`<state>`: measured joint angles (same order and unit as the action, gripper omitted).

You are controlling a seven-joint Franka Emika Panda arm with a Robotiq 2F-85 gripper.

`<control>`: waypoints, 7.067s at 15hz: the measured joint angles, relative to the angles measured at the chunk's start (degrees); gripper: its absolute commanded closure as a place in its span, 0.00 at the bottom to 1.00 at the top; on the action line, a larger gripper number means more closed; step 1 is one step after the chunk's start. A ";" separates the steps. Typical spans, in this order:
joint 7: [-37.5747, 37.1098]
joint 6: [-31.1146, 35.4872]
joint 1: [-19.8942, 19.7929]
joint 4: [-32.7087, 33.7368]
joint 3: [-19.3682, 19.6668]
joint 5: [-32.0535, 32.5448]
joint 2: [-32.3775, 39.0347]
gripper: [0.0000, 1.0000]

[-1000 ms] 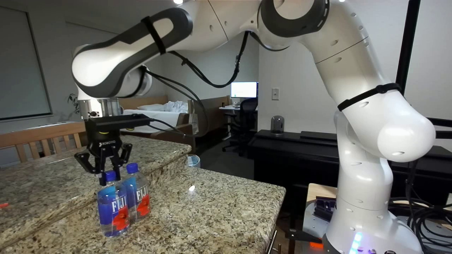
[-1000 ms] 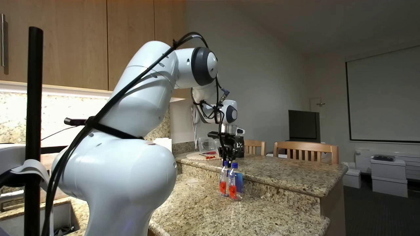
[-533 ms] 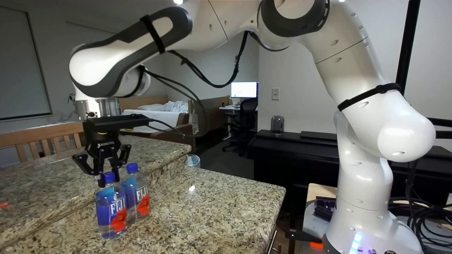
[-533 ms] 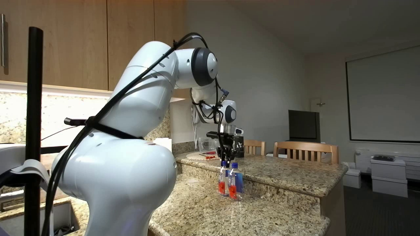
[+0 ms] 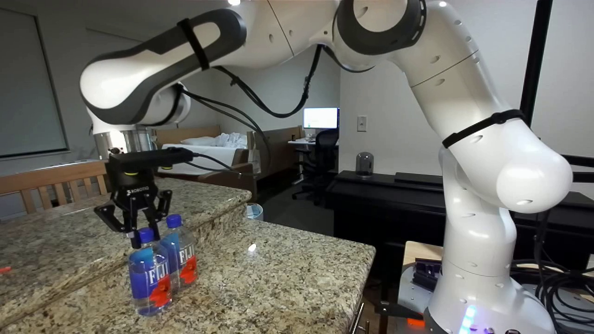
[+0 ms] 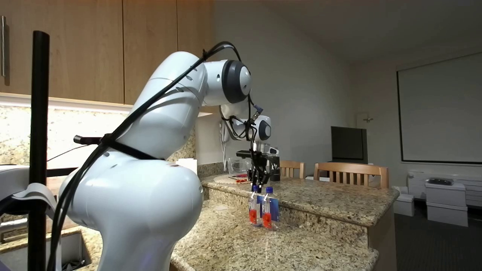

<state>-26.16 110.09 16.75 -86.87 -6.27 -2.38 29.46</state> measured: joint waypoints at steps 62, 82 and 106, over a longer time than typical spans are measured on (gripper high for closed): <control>0.00 -7.34 1.29 12.32 1.46 1.43 6.15 0.00; -4.99 2.53 3.54 -20.27 -2.05 0.58 -13.79 0.92; -18.69 35.15 3.54 -38.56 -0.87 13.76 -16.11 0.90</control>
<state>-44.85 145.24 20.29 -125.42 -7.15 11.37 13.35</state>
